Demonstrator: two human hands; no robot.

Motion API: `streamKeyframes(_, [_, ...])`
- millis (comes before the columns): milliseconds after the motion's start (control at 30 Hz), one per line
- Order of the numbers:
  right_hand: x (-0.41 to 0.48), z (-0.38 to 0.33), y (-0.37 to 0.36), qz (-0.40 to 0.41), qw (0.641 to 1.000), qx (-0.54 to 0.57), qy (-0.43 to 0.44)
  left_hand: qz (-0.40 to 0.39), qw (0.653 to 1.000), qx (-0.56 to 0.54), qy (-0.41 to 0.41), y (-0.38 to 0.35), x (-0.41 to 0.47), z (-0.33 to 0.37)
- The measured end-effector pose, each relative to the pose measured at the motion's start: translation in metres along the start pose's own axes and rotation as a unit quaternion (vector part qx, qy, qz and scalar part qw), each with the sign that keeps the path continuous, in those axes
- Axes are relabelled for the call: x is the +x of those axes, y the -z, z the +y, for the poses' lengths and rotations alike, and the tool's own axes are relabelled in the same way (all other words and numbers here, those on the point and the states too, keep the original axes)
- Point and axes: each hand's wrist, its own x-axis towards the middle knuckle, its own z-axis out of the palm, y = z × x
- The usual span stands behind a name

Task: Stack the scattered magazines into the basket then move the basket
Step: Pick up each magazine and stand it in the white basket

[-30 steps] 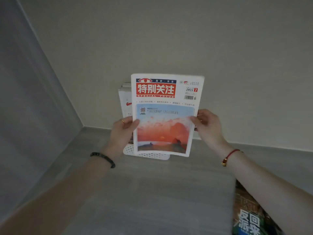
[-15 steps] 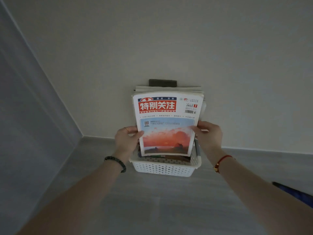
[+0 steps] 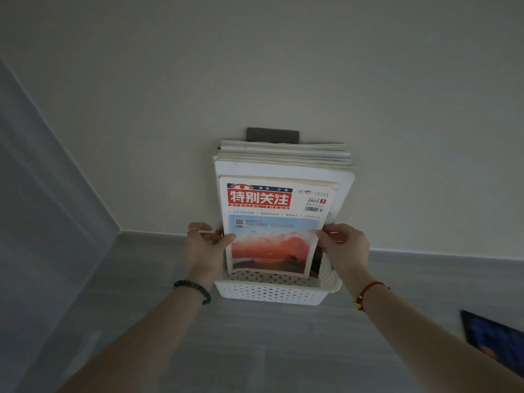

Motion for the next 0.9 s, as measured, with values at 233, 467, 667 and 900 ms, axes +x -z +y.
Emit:
streamKeyframes(233, [-0.012, 0.007, 0.035, -0.034, 0.999, 0.003, 0.014, -0.012, 0.997, 0.072, -0.027, 0.001, -0.024, 0.003])
streamKeyframes(467, [-0.030, 0.045, 0.129, -0.063, 0.997, 0.028, -0.027, -0.089, 0.992, 0.077, -0.036, -0.025, -0.098, 0.015])
streamKeyframes(667, [-0.050, 0.117, 0.242, -0.035, 0.994, -0.025, -0.099, -0.186, 0.982, 0.026, -0.006, -0.102, -0.187, 0.003])
streamKeyframes(900, [-0.080, 0.197, 0.360, 0.046, 0.974, -0.100, -0.197, -0.269, 0.958, 0.031, 0.099, -0.188, -0.288, -0.040])
